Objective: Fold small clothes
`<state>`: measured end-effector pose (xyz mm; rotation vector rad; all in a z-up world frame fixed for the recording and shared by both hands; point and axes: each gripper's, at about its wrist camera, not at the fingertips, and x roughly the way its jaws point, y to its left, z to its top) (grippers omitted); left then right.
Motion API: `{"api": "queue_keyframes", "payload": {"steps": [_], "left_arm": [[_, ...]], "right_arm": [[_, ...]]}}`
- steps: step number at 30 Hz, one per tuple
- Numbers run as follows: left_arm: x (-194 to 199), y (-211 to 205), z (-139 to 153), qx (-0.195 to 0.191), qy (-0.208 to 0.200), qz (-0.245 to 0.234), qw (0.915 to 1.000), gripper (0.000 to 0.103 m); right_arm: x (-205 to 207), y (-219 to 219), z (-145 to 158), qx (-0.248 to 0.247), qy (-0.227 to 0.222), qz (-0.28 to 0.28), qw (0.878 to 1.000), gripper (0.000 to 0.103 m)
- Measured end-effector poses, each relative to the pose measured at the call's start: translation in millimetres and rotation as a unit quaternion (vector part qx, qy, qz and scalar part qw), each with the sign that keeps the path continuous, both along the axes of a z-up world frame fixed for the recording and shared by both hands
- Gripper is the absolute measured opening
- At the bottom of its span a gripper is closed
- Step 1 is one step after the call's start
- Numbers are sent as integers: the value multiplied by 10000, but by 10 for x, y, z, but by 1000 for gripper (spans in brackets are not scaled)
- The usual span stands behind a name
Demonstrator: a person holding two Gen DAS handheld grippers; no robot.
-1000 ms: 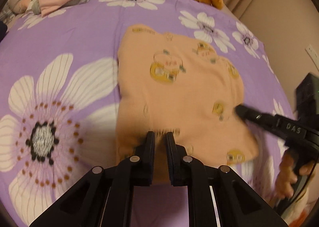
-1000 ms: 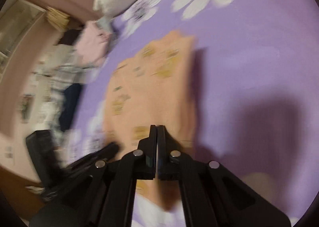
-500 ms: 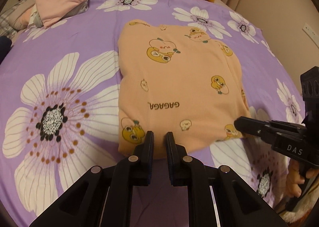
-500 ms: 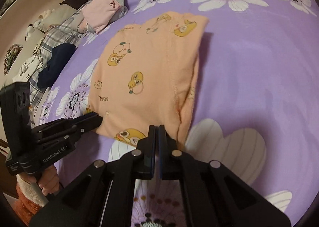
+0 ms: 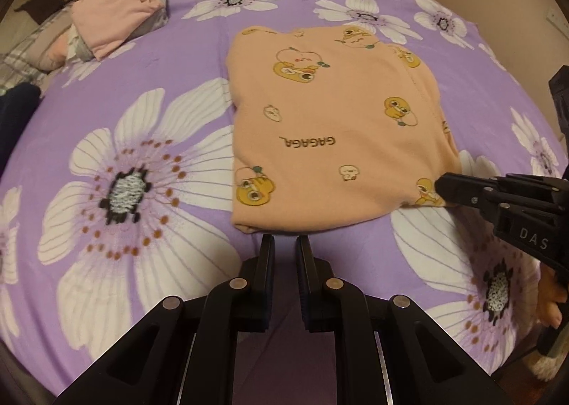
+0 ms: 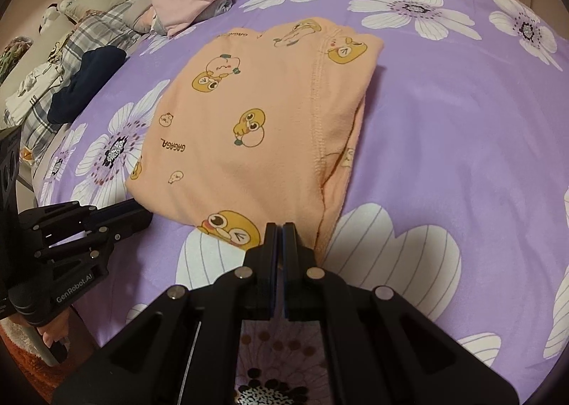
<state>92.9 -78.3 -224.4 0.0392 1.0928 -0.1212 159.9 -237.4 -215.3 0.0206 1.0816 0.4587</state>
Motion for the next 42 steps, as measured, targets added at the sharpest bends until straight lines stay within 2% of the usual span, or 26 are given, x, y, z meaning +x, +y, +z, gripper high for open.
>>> {"api": "queue_keyframes", "payload": {"steps": [2, 4, 5, 8, 11, 12, 13, 14, 15, 16, 17, 18, 19, 20, 21, 23, 25, 27, 30, 37, 42], "left_arm": [[-14, 13, 85, 93, -69, 5, 9999, 14], [-34, 33, 263, 264, -235, -69, 9994, 14], [-57, 79, 419, 234, -422, -51, 9988, 14], [-200, 284, 924, -90, -920, 506, 9944, 14], [-420, 400, 1443, -507, -1434, 656, 9862, 14], [-496, 409, 1605, -578, -1615, 640, 9831, 21], [-606, 416, 1795, -657, -1827, 614, 9790, 37], [-672, 415, 1909, -743, -1958, 609, 9759, 49], [-714, 414, 1991, -868, -2077, 618, 9724, 69], [-786, 435, 2078, -1104, -2270, 643, 9655, 79], [-855, 467, 2135, -1377, -2470, 708, 9566, 83], [-903, 499, 2154, -1602, -2578, 800, 9494, 92], [-925, 497, 2152, -1731, -2592, 870, 9462, 100], [-896, 496, 2139, -1755, -2545, 859, 9471, 102], [-880, 479, 2132, -1724, -2468, 806, 9502, 102], [-856, 412, 2120, -1541, -2305, 644, 9586, 102], [-841, 356, 2116, -1381, -2232, 640, 9628, 102], [-901, 307, 2125, -1300, -2237, 720, 9633, 102], [-954, 231, 2126, -1204, -2293, 750, 9630, 102], [-1062, 138, 2160, -1371, -2310, 419, 9623, 102], [-1063, 99, 2147, -1035, -2255, 510, 9674, 102]], "right_arm": [[9, -18, 14, 58, 63, -45, 10000, 1], [-17, -42, 119, 145, 81, -262, 9995, 5], [-42, -60, 200, 140, -19, -351, 9993, 8], [-211, -108, 687, -62, -890, -535, 9946, 10], [-398, -190, 1240, 2, -1480, -807, 9857, 12], [-483, -232, 1456, 212, -1602, -868, 9830, 19], [-525, -283, 1603, 402, -1621, -887, 9819, 24], [-585, -309, 1718, 564, -1621, -902, 9810, 36], [-663, -347, 1861, 747, -1665, -920, 9789, 47], [-726, -385, 1947, 863, -1757, -949, 9760, 51], [-792, -409, 2017, 936, -1875, -1013, 9725, 56], [-841, -431, 2070, 973, -1988, -1098, 9690, 64], [-898, -441, 2115, 961, -2070, -1233, 9658, 70], [-933, -441, 2131, 912, -2078, -1328, 9648, 83], [-954, -449, 2133, 825, -2042, -1415, 9651, 90], [-964, -441, 2116, 715, -1947, -1449, 9675, 90], [-962, -479, 2092, 737, -1835, -1432, 9697, 94], [-963, -508, 2084, 707, -1716, -1443, 9720, 102], [-1031, -534, 2101, 590, -1858, -1633, 9671, 103], [-1044, -602, 2128, 363, -1904, -1885, 9628, 103], [-1038, -664, 2171, 616, -1965, -1810, 9617, 103]]}}
